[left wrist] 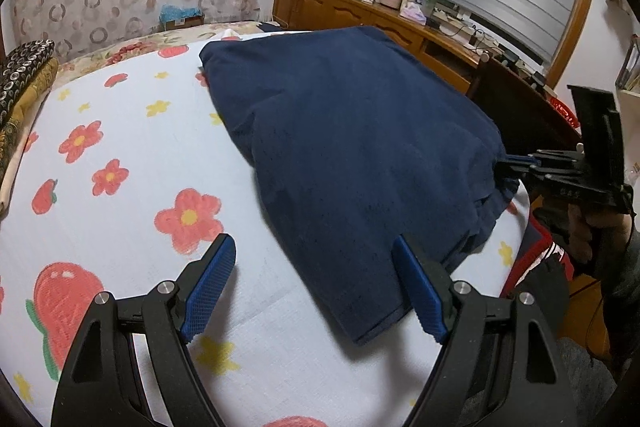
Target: Fold small clothes
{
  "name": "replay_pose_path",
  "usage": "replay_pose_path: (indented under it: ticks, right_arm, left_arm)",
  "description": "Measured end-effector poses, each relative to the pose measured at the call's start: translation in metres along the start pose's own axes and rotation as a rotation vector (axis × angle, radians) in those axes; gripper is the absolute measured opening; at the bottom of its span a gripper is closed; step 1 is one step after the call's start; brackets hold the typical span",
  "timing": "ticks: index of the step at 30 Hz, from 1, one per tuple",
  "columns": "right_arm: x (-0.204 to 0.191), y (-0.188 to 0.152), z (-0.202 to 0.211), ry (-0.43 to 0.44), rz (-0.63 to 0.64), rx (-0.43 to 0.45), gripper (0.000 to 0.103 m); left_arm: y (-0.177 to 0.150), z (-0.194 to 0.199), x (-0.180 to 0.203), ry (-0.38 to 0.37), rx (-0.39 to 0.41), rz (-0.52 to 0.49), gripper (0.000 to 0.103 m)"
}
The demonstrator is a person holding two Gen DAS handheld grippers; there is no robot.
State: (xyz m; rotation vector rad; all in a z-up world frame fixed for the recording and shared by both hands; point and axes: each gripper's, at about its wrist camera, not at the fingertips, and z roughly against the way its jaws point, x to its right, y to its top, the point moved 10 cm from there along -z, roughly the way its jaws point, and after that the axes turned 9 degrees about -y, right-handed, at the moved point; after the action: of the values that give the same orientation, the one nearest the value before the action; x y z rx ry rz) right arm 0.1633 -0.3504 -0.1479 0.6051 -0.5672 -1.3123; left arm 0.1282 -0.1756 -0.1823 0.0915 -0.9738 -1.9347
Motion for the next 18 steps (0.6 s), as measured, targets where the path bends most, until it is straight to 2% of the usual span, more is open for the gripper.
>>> replay_pose_path:
  ticks: [1,6,10,16,18]
  right_arm:
    - [-0.001,0.001,0.002,0.004,0.010,0.007,0.006]
    - [0.014,0.005,0.018,-0.003,-0.008,0.044,0.005]
    - [0.020,-0.003,0.014,-0.037,-0.006,0.018,0.005]
    - [0.013,-0.004,0.010,-0.034,-0.015,0.004,0.006]
    - [0.015,-0.003,0.007,-0.047,-0.023,0.006,0.016]
  left_arm:
    - [0.000,0.000,0.000,-0.001,0.001,0.000,0.082]
    - [0.000,-0.002,0.002,-0.007,0.000,-0.006,0.082]
    - [-0.003,-0.004,0.005,-0.016,-0.003,-0.012,0.082]
    - [-0.007,-0.006,0.009,-0.031,-0.012,-0.023,0.080]
    - [-0.008,-0.006,0.011,-0.045,-0.013,-0.024,0.073]
